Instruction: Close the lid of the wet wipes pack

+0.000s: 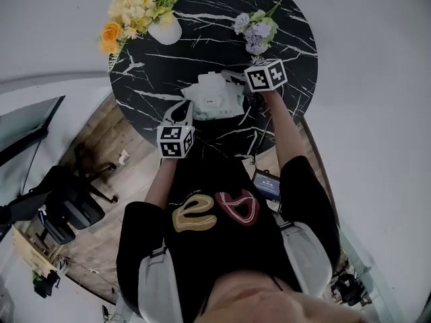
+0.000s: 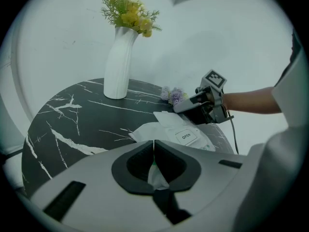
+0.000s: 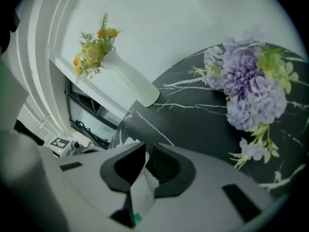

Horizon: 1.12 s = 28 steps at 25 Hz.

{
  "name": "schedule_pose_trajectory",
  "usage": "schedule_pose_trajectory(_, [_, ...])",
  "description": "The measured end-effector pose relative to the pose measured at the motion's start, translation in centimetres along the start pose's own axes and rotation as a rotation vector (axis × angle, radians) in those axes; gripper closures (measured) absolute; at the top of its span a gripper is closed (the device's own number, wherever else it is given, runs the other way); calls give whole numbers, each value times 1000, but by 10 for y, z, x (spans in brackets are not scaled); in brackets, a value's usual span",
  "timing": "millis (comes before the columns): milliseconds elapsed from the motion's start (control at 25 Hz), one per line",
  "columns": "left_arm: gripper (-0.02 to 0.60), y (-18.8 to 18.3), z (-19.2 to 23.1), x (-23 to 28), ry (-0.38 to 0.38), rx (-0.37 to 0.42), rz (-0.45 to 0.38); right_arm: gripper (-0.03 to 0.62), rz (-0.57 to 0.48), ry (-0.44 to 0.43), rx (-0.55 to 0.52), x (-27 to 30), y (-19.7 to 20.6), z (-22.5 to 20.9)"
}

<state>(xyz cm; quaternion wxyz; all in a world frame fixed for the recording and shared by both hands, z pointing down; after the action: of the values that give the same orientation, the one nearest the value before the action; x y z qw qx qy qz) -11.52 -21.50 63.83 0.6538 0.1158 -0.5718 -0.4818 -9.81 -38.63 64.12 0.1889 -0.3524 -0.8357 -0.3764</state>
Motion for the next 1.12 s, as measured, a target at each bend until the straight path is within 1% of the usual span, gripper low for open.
schedule_pose_trajectory(80, [560,1,2,0,-3,-7,2,537,-8,-31,26,3,-1,2])
schedule_pose_trajectory(240, [560,0,-1,0,33,-32,-21,537,-12,-65,42,4,0,4])
schedule_pose_trajectory(520, [560,2,0,1,37,-46,-27,563,3,-85,44,0,-1,10])
schedule_pose_trajectory(840, [560,2,0,2,39,-40,-23,568,-29,-100,-19,-10,-9,23])
schedule_pose_trajectory(960, [560,3,0,1,44,-31,-14,569,-44,-123,-53,-15,-8,34])
schedule_pose_trajectory(1120, [560,2,-1,1,35,0,-13,568,-49,-140,-86,-21,-8,45])
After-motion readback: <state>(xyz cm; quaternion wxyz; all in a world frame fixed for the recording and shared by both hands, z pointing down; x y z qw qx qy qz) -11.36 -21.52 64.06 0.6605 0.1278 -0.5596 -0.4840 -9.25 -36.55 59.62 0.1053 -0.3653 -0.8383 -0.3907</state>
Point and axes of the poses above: the fingertips, and each gripper's own axes: x forward along the fingers, z to its left, y out of its underside, the point moved 2 cm from there along -x, backward along the fingers, and after that the axes turned 2 degrees about -z, right-handed, at the moved point
